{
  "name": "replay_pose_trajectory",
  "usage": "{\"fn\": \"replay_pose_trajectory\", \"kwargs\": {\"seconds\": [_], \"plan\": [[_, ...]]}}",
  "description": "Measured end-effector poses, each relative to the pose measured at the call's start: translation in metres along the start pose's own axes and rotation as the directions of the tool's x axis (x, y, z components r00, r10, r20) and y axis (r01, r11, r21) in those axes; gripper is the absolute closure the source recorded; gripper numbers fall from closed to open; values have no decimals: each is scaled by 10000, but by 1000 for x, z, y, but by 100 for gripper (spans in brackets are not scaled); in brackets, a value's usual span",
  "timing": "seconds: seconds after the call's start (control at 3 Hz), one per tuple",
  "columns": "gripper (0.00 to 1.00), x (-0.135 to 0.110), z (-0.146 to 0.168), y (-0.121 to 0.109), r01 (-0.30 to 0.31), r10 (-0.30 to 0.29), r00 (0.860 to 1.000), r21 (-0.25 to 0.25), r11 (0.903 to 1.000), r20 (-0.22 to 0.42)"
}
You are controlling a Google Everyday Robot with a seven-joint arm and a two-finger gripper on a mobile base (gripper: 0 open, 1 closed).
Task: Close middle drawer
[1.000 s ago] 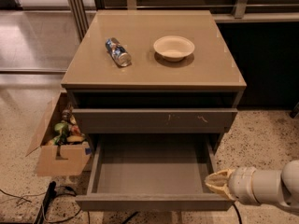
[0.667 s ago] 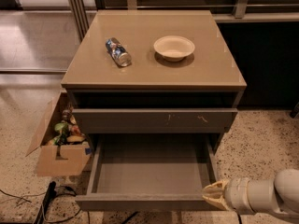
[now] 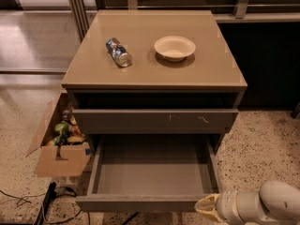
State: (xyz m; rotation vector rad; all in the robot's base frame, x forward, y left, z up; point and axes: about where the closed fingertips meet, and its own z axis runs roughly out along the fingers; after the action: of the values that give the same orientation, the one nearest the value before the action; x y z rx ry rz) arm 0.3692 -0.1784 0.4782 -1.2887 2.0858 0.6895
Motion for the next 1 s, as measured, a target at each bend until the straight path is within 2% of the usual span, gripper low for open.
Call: {"fn": "replay_pose_trajectory", "kwargs": {"seconds": [0.67,1.0], "plan": [[100,15,48,4,-540,531,9981,-289,9981,-304],[82,15,49,4,-540,531,9981,-274,9982,-314]]}}
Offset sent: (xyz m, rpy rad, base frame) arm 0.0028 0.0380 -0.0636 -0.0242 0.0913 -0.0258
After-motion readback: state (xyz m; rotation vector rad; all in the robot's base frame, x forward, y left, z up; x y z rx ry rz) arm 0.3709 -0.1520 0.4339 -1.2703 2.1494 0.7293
